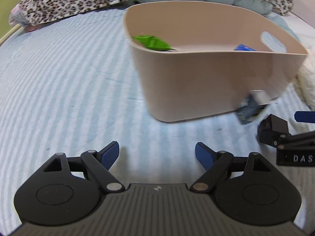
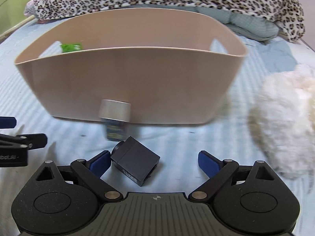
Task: Organize objects
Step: 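Grasp the small printed box with the left gripper while the right grasps the black box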
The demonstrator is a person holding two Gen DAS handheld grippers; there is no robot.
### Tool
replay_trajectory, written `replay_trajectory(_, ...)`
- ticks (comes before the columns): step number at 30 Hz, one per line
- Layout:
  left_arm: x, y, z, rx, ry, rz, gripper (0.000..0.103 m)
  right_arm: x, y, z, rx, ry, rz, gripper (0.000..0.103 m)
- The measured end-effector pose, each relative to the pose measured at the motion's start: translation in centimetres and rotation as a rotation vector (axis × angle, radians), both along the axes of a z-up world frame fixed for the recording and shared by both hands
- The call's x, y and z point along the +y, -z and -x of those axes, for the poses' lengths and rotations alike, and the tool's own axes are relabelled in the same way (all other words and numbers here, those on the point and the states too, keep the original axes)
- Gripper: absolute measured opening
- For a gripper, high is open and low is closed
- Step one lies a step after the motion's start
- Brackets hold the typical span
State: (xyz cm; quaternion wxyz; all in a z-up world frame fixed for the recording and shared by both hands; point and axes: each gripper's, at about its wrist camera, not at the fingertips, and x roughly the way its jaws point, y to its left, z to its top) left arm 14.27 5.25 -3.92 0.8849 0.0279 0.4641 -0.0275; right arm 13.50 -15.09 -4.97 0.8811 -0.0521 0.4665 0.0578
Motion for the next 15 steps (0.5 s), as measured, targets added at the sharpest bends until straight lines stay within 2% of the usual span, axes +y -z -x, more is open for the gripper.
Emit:
replay_trajectory(6,-2.7,-0.3,-0.2,-0.018,0.043,0.026,0.085,-2.2,0.3,0.2,0.007,0.034,-0.009,0.096)
replay_trajectory(15,-7.0,0.6,-2.1,-0.008,0.055,0.133,0.085,-3.3,0.8,0.8,-0.001,-0.022,0.026,0.096)
